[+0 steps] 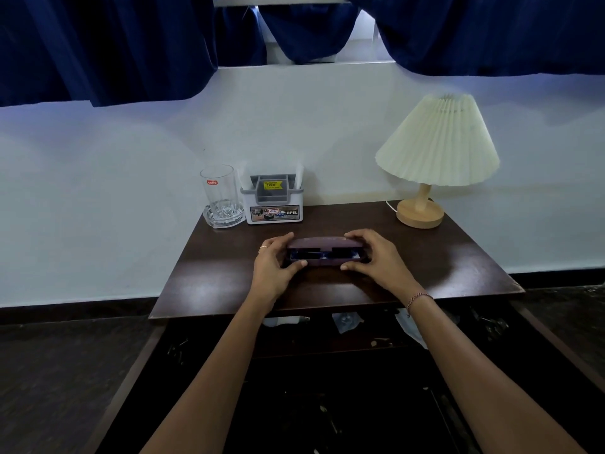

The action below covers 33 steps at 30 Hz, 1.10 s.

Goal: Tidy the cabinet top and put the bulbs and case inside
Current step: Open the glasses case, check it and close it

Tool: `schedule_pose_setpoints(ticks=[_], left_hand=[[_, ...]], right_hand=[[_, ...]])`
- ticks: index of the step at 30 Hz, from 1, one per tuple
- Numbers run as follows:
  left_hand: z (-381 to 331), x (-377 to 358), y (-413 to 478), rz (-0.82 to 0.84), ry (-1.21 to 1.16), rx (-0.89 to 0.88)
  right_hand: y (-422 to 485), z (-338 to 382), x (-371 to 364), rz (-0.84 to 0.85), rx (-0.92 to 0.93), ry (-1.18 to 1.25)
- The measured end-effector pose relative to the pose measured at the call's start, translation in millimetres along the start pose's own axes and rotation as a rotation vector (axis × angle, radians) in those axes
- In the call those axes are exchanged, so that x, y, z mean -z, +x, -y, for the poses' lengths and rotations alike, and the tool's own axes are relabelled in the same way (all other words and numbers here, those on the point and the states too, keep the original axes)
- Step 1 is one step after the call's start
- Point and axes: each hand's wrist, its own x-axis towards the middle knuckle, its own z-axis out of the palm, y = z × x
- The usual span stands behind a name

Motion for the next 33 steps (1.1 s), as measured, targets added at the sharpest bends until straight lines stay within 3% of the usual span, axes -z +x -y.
schedule_pose_setpoints(ticks=[7,14,24,28,33], left_hand=[[5,-4,1,-0.005,0.083,-0.060],[4,-4,1,0.027,-0.011,-0.004],[2,-6,1,0.066,0.215,-0.071],[3,-5,1,0.068,0.063,-0.073],[4,-4,3,0.027,-0.024,-0.025]], right_hand=[[-11,5,-3,-0.080,0.066,-0.141],[-12,8,-2,-0.174,0.064,-0.047],[-9,3,-1,-0.108,-0.014,0.167],[-9,0,1,-0.144,-0.068,0.317],[-6,-3,3,-0.062,-0.053,0.193]])
